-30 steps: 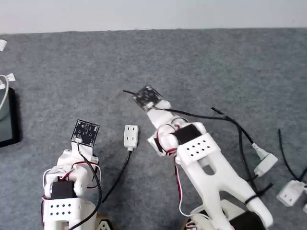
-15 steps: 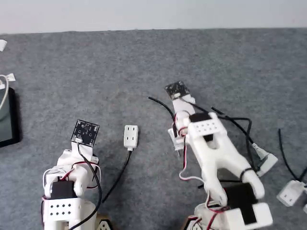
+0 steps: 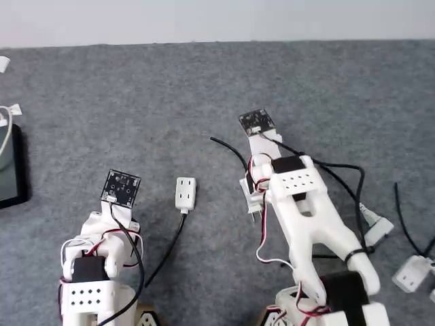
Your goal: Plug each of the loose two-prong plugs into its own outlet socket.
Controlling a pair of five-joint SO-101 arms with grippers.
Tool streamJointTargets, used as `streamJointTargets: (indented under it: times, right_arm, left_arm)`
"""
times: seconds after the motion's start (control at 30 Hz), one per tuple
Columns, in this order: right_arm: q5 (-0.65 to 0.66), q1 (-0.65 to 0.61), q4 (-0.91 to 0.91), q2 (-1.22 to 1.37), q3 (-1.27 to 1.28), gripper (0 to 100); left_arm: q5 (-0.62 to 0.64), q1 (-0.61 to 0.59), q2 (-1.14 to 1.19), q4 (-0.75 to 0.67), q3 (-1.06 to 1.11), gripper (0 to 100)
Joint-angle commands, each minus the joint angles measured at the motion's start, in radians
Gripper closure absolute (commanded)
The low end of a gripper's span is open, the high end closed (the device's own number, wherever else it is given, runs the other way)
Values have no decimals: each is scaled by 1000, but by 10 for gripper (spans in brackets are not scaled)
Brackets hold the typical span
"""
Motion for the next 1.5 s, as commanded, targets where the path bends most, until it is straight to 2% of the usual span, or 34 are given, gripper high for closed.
streamJointTargets:
  times: [0.0, 0.27, 0.5, 0.7, 0.8, 0.93, 1.1, 1.27, 1.47]
  right_arm:
    - [-11, 13, 5, -48, 11, 990]
    - [21, 15, -105, 4, 81, 990]
    - [60, 36, -107, 120, 15, 990]
    - [54, 45, -108, 31, 9, 990]
    - [-2, 38, -105, -50, 9, 970]
    - [-49, 16, -108, -82, 11, 866]
    - [-87, -48, -131, -81, 17, 861]
    - [-83, -54, -202, -4, 29, 862]
    - [3, -51, -248, 91, 26, 863]
  left_arm:
    - [-9, 2, 2, -25, -38, 970]
    - [-9, 2, 2, -25, -38, 970]
    - [-9, 2, 2, -25, -38, 970]
    - [-9, 2, 2, -25, -38, 970]
    - [-9, 2, 2, -25, -38, 970]
    - [-9, 6, 0, -25, -31, 970]
    - [-9, 21, -2, -25, -28, 970]
    - [-9, 21, -2, -25, -28, 970]
    - [-9, 21, -2, -25, -28, 970]
